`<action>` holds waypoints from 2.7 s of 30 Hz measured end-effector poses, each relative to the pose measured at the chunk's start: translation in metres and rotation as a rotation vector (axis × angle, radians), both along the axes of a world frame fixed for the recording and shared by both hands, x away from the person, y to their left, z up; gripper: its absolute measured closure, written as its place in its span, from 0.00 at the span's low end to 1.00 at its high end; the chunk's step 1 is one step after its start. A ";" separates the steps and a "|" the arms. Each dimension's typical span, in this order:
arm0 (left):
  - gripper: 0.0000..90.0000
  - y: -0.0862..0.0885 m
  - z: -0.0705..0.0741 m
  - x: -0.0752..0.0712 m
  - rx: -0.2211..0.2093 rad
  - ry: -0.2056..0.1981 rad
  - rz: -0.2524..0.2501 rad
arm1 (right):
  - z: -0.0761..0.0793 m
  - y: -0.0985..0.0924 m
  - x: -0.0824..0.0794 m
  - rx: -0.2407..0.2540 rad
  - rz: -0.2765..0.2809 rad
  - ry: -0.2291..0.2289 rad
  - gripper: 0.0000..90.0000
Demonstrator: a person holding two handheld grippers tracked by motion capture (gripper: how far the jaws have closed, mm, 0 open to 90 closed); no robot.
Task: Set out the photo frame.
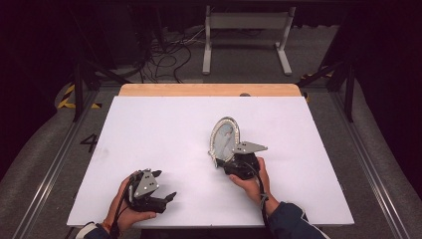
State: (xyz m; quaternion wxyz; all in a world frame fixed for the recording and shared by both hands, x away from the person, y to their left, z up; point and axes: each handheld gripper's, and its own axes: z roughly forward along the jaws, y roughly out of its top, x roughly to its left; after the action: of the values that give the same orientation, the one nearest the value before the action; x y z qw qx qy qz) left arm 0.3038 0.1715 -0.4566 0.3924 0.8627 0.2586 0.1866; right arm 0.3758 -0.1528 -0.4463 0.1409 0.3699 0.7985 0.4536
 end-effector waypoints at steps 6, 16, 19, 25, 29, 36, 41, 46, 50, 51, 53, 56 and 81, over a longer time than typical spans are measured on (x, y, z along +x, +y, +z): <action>0.19 -0.001 -0.001 0.001 0.004 0.005 0.006 | -0.003 0.004 0.001 0.002 -0.018 -0.010 0.72; 0.19 -0.001 -0.001 0.003 -0.001 0.007 0.012 | -0.003 0.000 0.004 0.003 -0.005 0.013 0.79; 0.19 -0.001 -0.001 0.005 0.001 0.007 0.016 | -0.002 -0.001 0.005 0.001 0.008 0.021 0.79; 0.18 -0.004 0.000 0.016 -0.001 0.016 0.017 | -0.001 -0.005 0.006 -0.002 0.037 0.045 0.81; 0.18 -0.010 0.004 0.031 -0.021 0.028 0.010 | 0.001 -0.008 0.008 -0.013 0.060 0.058 0.82; 0.18 -0.024 0.009 0.052 -0.001 0.008 0.014 | 0.002 -0.012 0.009 -0.016 0.085 0.068 0.83; 0.18 -0.037 0.011 0.073 -0.006 0.013 -0.002 | 0.003 -0.017 0.009 -0.021 0.117 0.083 0.84; 0.18 -0.051 0.012 0.088 -0.001 0.020 -0.035 | 0.004 -0.021 0.007 -0.031 0.138 0.088 0.84; 0.18 -0.062 0.012 0.097 -0.004 0.033 -0.055 | 0.004 -0.022 0.004 -0.040 0.132 0.071 0.81; 0.18 -0.065 0.012 0.099 -0.002 0.034 -0.059 | 0.005 -0.022 0.002 -0.040 0.131 0.064 0.79; 0.18 -0.071 0.011 0.103 -0.006 0.035 -0.070 | 0.007 -0.024 -0.001 -0.039 0.119 0.048 0.76; 0.20 -0.076 0.012 0.108 -0.022 0.013 -0.070 | 0.010 -0.027 -0.004 -0.041 0.096 0.028 0.73; 0.26 -0.110 0.013 0.146 -0.187 0.086 -0.180 | 0.032 -0.058 -0.042 0.031 -0.040 -0.137 0.87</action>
State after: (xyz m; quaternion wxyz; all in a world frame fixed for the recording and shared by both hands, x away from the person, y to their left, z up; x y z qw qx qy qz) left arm 0.4498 0.0612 -0.4431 0.4748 0.8494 0.2128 0.0886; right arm 0.3340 -0.2109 -0.4141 0.1985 0.3561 0.7724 0.4871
